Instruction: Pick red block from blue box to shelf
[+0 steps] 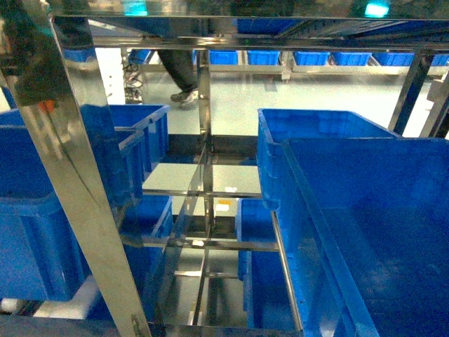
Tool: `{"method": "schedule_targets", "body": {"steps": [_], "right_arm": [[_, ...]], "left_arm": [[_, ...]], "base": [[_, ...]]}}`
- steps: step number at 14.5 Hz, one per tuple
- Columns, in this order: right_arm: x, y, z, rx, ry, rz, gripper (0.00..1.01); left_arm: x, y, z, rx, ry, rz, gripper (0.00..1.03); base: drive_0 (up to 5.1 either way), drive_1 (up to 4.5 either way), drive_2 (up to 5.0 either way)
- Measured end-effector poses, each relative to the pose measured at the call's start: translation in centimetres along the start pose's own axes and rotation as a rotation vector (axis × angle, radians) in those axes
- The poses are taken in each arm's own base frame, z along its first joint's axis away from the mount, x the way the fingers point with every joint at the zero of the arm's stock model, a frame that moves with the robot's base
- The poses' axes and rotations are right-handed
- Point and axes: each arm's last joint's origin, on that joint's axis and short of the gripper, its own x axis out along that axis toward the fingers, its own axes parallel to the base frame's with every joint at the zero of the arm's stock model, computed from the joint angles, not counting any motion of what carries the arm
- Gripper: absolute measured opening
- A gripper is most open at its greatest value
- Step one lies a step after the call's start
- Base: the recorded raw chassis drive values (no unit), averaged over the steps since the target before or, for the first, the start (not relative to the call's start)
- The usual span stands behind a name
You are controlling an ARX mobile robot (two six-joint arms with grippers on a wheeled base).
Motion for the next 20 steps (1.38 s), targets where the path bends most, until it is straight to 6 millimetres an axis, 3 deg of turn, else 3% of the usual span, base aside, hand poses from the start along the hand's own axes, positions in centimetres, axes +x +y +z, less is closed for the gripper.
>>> {"method": "schedule_targets", "body": {"steps": [1,3,7,8,9,11,13,15,17,20], "right_arm": [[0.5,0.3,0.1,-0.047,0.155,-0.053,0.27],[2.3,0.5,0.4,-0.042,0.181,-0.088,0.27],[9.7,1.9,0.5,-0.028,0.209,-0.046,0.27],[11.8,2.7,0.2,-0.042,0.209,-0.042,0.39],[12.7,3.3,-0.5,-0.061,0.251,-0.041,0.5],[11.0,3.8,-0.7,-0.093,0.245,-0.057,0.72],[6.9,3.9,1.2,-0.074,0.068,-0.08,0.92],[3.6,3.2,1.0,0.002,-0.083,0.082,0.68],[2.6,1.9,1.8,0.045,-0.166,0.062,0.41],[2.2,1.1,0.9,0.048,-0.169,0.069,0.02]], "left_arm": [[0.0,0.0,0.0,0.0,0.0,-0.001,0.98],[0.0,0.0,0.0,0.0,0.0,0.0,0.98],[0.0,0.0,0.0,0.0,0.0,0.0,0.98],[0.0,0.0,0.0,0.0,0.0,0.0,0.98],[0.0,0.0,0.0,0.0,0.0,0.0,0.98],[0.0,0.0,0.0,0.0,0.0,0.0,0.98],[0.0,0.0,0.0,0.0,-0.001,0.0,0.98],[0.0,0.0,0.0,0.0,0.0,0.0,0.98],[0.0,0.0,0.0,0.0,-0.001,0.0,0.98],[0.0,0.0,0.0,0.0,0.0,0.0,0.98]], "base": [[0.0,0.0,0.0],[0.0,0.0,0.0],[0.0,0.0,0.0],[0.0,0.0,0.0],[0.0,0.0,0.0],[0.0,0.0,0.0],[0.0,0.0,0.0],[0.0,0.0,0.0],[0.0,0.0,0.0],[0.0,0.0,0.0]]}}
